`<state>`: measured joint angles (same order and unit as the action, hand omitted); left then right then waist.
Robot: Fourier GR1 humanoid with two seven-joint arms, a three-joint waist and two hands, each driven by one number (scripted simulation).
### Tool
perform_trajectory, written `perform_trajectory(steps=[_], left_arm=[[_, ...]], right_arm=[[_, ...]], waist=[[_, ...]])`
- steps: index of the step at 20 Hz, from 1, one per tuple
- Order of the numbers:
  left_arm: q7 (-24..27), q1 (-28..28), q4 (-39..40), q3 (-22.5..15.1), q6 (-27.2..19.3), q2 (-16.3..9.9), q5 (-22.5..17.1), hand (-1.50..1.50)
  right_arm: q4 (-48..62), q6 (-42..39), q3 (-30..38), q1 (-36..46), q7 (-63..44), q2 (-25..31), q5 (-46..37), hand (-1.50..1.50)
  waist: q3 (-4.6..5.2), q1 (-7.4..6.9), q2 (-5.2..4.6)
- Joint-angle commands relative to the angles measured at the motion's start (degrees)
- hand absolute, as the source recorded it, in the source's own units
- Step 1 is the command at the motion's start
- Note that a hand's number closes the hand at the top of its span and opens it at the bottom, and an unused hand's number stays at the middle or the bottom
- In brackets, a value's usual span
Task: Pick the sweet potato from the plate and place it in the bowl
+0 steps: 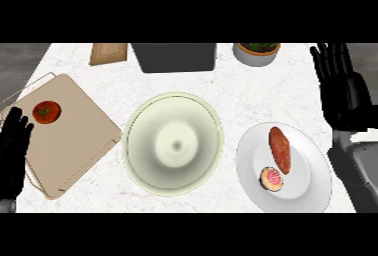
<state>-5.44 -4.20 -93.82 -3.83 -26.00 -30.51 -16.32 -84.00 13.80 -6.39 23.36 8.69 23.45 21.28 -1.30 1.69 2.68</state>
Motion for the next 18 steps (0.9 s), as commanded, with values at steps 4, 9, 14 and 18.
perform_trajectory(steps=[4, 9, 14, 18], left_arm=[[3.8, 8.3, -2.4, 1.7, 4.6, -0.9, -1.9, 0.00], [6.6, 11.9, 0.2, 2.5, 7.7, 0.2, -3.9, 0.00], [9.3, 12.4, 5.1, 5.0, 12.4, -0.4, -5.6, 0.00], [10.7, 14.2, 7.3, 4.3, 12.7, 1.6, -4.1, 0.00]], right_arm=[[-5.6, -16.1, -15.3, 0.2, -1.2, -5.5, 3.1, -1.50], [-8.2, -2.3, -21.9, -7.0, 7.3, -2.4, -20.1, -1.50], [-14.6, -1.0, -24.8, -22.8, 20.0, 4.6, -27.0, -1.50], [-23.3, -0.5, -21.6, -23.2, 11.4, 11.7, -31.6, -1.50]], waist=[[1.34, -2.41, -2.76], [1.41, 1.07, -2.43], [1.32, 0.25, -2.50], [1.37, -0.15, -2.45]])
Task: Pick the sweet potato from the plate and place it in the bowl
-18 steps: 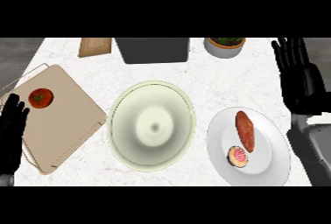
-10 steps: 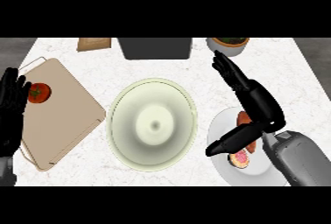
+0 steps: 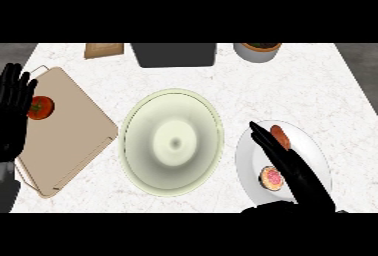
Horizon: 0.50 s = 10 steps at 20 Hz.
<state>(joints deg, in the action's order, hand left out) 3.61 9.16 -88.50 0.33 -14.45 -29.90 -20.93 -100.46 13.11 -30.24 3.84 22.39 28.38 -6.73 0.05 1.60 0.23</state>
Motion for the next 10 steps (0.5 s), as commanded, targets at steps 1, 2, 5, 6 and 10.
perform_trajectory(steps=[1, 2, 5, 6, 10], left_arm=[[-0.5, 2.2, 1.6, 0.5, 0.2, 0.9, -0.2, 0.00], [1.3, -1.5, 0.1, -0.7, 0.5, 1.4, 0.8, 0.00], [-1.8, 1.6, 0.2, 2.6, 2.5, -1.3, -2.1, 0.00], [1.9, -0.8, 1.1, -0.4, 1.0, 2.3, 0.8, 0.00], [1.1, -1.3, 0.0, 2.3, 3.3, -0.8, -0.9, 0.00]], right_arm=[[-8.9, 1.8, 0.8, -5.7, -4.4, 8.5, -7.5, -1.50], [-8.2, 1.0, 2.9, -4.1, -7.6, 11.0, -8.7, -1.50], [-16.4, -2.1, 8.2, -4.7, -17.7, 17.2, -7.7, -1.50], [-19.4, -3.0, 8.8, -6.4, -20.2, 18.9, -7.9, -1.50], [-23.1, -12.3, 10.8, -6.6, -29.7, 29.3, -8.6, -1.50]], waist=[[0.06, 0.62, 0.18], [0.09, -0.09, 0.24], [0.13, 0.14, 0.31], [0.13, 0.30, 0.22], [0.23, -0.29, 0.47]])
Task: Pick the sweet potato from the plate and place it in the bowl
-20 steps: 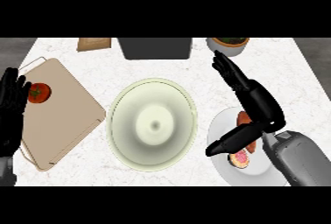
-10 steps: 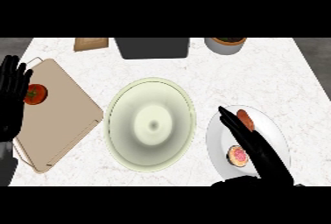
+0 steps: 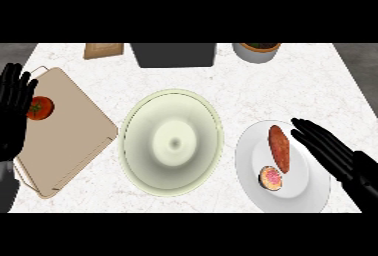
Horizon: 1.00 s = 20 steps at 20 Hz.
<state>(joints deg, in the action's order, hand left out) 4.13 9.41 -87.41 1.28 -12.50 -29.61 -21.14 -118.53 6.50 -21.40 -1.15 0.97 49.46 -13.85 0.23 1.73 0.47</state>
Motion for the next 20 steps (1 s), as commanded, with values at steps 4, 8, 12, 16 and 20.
perform_trajectory(steps=[4, 8, 12, 16, 20], left_arm=[[-1.1, 4.6, 3.1, 0.4, 0.5, 0.2, 0.3, 0.00], [1.6, 1.7, 2.4, -0.6, 0.0, 2.5, 1.8, 0.00], [1.4, 2.9, 2.4, -0.6, 0.3, 4.0, 3.1, 0.00], [1.3, 5.2, 4.9, 0.3, 1.7, 4.6, 4.2, 0.00], [0.0, 0.8, 0.8, 2.3, 3.1, 4.0, 4.5, 0.00]], right_arm=[[-7.2, -16.3, 4.3, 0.1, -13.8, 15.2, 3.8, -1.50], [-11.0, -23.2, 5.5, -0.7, -16.7, 20.7, 4.5, -1.50], [-5.5, -27.3, 5.8, 1.4, -17.6, 16.4, 4.1, -1.50], [-3.0, -28.8, 1.7, 3.7, -18.3, 9.2, -3.5, -1.50], [-0.8, -32.7, 5.4, 2.8, -15.8, 6.6, -4.1, -1.50]], waist=[[-0.04, -0.23, -0.44], [-0.08, -0.88, -0.34], [-0.20, -1.85, -0.49], [-0.22, -1.89, -0.55], [-0.23, -1.81, -0.43]])
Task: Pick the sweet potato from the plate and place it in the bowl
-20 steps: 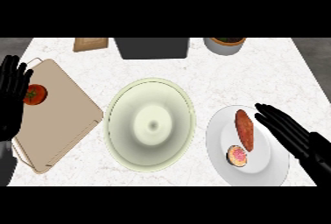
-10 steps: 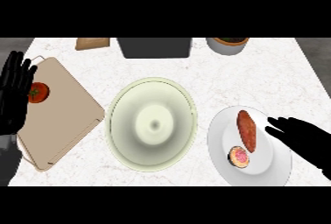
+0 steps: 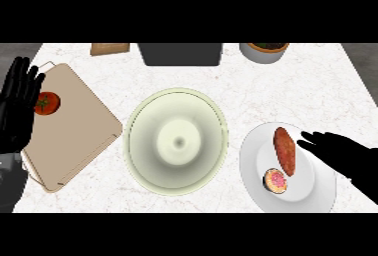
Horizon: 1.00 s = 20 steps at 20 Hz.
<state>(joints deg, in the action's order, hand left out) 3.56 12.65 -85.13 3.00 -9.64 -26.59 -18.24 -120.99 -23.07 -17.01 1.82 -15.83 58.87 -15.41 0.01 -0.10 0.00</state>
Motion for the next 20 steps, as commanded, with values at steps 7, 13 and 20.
perform_trajectory(steps=[7, 13, 20], left_arm=[[2.7, -0.8, 2.1, 2.7, 3.3, 2.4, 1.8, 0.00], [-2.2, 1.6, -0.9, 1.8, 0.9, 4.0, 4.9, 0.00], [-0.6, 2.8, 3.1, 6.1, 4.9, 3.1, 4.1, 0.00]], right_arm=[[11.6, -2.0, -0.7, -0.5, 7.5, -10.3, -11.0, -1.50], [21.2, 0.7, -3.0, 1.8, 10.9, -17.3, -20.3, -1.50], [26.7, -4.4, 2.2, 8.3, 17.1, -19.9, -20.2, -1.50]], waist=[[-0.02, 0.23, 0.00], [-0.04, 0.11, -0.02], [0.00, 0.08, -0.03]])
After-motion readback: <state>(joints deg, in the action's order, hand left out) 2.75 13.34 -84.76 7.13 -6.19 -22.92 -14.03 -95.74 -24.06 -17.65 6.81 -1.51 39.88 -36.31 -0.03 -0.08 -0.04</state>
